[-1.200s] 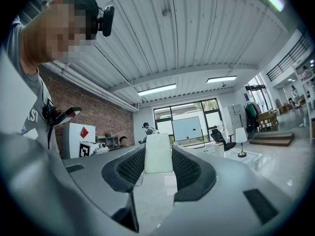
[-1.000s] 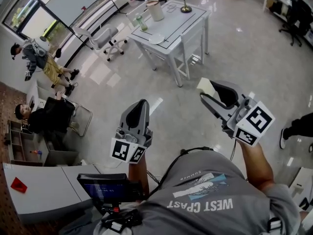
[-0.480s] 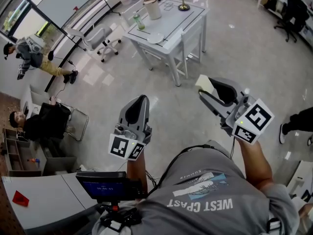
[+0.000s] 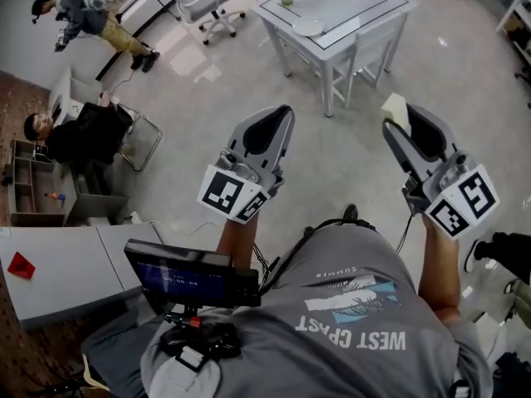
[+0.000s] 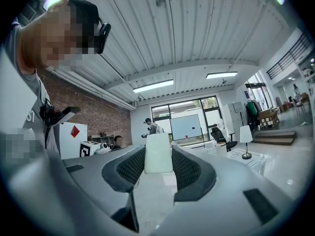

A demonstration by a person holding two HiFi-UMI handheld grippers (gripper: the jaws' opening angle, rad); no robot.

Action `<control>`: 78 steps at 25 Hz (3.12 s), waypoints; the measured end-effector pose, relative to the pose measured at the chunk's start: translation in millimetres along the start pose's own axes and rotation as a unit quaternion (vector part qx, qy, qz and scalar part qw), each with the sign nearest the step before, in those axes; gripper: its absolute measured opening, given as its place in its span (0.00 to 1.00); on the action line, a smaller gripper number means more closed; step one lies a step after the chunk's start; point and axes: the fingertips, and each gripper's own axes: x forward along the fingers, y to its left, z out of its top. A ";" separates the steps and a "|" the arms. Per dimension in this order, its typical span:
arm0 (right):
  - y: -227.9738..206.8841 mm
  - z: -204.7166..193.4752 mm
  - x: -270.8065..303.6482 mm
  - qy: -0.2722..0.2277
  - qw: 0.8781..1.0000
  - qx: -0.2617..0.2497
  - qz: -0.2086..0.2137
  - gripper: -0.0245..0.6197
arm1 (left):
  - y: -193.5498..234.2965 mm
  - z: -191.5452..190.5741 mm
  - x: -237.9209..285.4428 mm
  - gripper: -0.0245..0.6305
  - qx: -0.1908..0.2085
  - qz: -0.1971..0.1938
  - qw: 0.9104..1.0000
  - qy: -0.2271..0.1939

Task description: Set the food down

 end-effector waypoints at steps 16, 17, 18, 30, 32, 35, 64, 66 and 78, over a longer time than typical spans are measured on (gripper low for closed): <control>-87.7 4.7 21.9 0.003 0.999 0.006 0.053 0.30 | 5.7 -16.8 79.5 0.05 0.024 0.034 0.999 0.017; -90.0 2.5 25.9 0.007 0.999 0.008 0.053 0.30 | 9.0 -18.5 81.4 0.05 0.023 0.034 0.999 0.018; -92.5 0.2 30.1 0.010 0.999 0.010 0.052 0.30 | 12.7 -20.4 83.3 0.05 0.021 0.033 0.999 0.019; -108.1 5.0 109.5 0.019 1.000 0.002 0.016 0.30 | 98.2 -24.8 95.5 0.05 0.005 0.005 1.000 0.017; -109.5 5.9 122.6 0.019 1.000 0.000 0.010 0.30 | 112.7 -24.4 97.7 0.05 0.004 -0.001 1.000 0.016; -110.9 3.8 141.1 0.020 1.000 0.000 -0.003 0.30 | 132.5 -25.0 100.2 0.06 0.003 -0.013 1.000 0.012; -222.7 12.0 216.3 0.028 0.999 -0.001 0.026 0.30 | 199.7 -49.5 198.1 0.05 0.006 0.009 1.000 0.023; -237.1 10.8 217.2 0.029 0.999 -0.001 0.032 0.30 | 200.2 -52.6 208.6 0.05 0.008 0.017 1.000 0.022; -269.8 -4.3 251.9 0.045 0.999 0.015 0.026 0.30 | 229.5 -73.0 227.9 0.05 -0.006 0.016 0.999 0.038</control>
